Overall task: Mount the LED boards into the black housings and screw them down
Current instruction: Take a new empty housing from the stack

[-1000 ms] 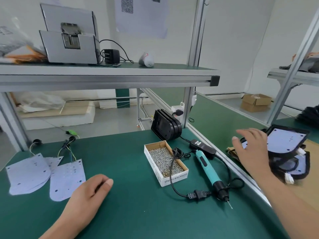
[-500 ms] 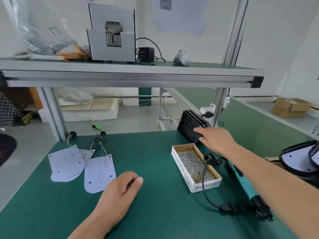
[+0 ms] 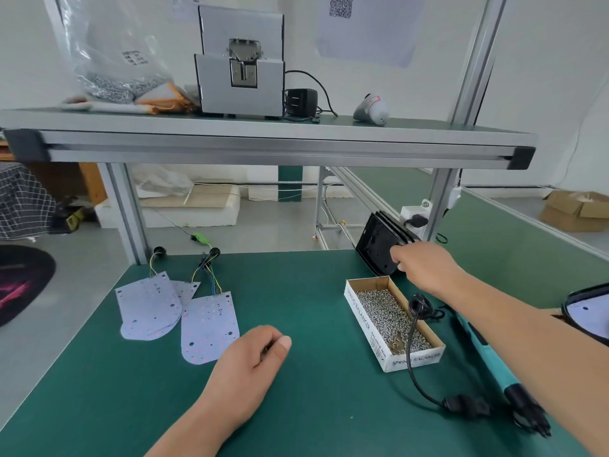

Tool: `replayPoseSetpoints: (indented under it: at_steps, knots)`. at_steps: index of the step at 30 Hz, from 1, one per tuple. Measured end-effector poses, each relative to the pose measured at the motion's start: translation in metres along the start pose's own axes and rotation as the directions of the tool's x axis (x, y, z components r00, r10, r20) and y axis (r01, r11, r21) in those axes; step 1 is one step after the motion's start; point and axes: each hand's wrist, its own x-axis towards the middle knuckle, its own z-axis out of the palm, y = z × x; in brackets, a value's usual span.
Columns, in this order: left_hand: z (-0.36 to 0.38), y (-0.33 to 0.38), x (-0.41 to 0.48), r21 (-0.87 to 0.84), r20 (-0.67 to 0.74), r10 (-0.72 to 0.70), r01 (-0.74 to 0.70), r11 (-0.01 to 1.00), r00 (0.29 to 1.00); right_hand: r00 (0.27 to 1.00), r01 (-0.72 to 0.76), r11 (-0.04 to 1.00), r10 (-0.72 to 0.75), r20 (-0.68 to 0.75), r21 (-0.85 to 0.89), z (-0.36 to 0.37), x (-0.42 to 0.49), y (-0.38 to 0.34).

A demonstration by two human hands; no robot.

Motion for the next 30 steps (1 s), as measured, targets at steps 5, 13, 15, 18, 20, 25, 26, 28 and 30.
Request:
replayPoseSetpoints:
  at_steps: [5,13,15,18,20,25,26,28,30]
  knots:
    - [-0.001,0.002,-0.001,0.003,-0.002,-0.009,0.009,1.000,1.000,0.989,0.004,0.989,0.018,-0.146,0.149,-0.005,-0.004,0.007]
    - [-0.002,0.006,-0.001,0.007,-0.047,-0.054,0.055,0.998,0.997,0.933,0.044,0.919,0.102,-0.345,0.392,-0.038,-0.053,-0.032]
    - [-0.002,0.006,-0.001,-0.003,-0.065,-0.058,0.058,0.998,0.996,0.921,0.059,0.902,0.116,-0.372,0.427,-0.043,-0.071,-0.047]
    - [-0.003,0.007,-0.001,0.004,-0.088,-0.069,0.070,0.998,0.994,0.931,0.051,0.875,0.132,-0.339,0.482,-0.054,-0.095,-0.063]
    - [-0.004,0.007,-0.001,0.014,-0.126,-0.082,0.085,0.996,0.989,0.946,0.035,0.871,0.130,-0.298,0.490,-0.062,-0.111,-0.075]
    - [-0.019,0.002,0.006,0.091,-0.351,-0.185,0.230,0.969,0.918,0.977,0.059,0.795,0.078,-0.198,0.604,-0.072,-0.152,-0.117]
    - [-0.026,0.000,0.008,0.093,-0.404,-0.219,0.278,0.956,0.888,0.984,0.070,0.783,0.048,-0.172,0.618,-0.070,-0.159,-0.126]
    - [-0.039,-0.009,0.011,0.082,-0.490,-0.278,0.361,0.929,0.826,0.988,0.099,0.793,-0.005,-0.156,0.601,-0.064,-0.170,-0.140]
    - [-0.049,-0.017,0.012,0.062,-0.534,-0.318,0.412,0.909,0.783,0.986,0.140,0.793,-0.057,-0.156,0.593,-0.059,-0.179,-0.150]
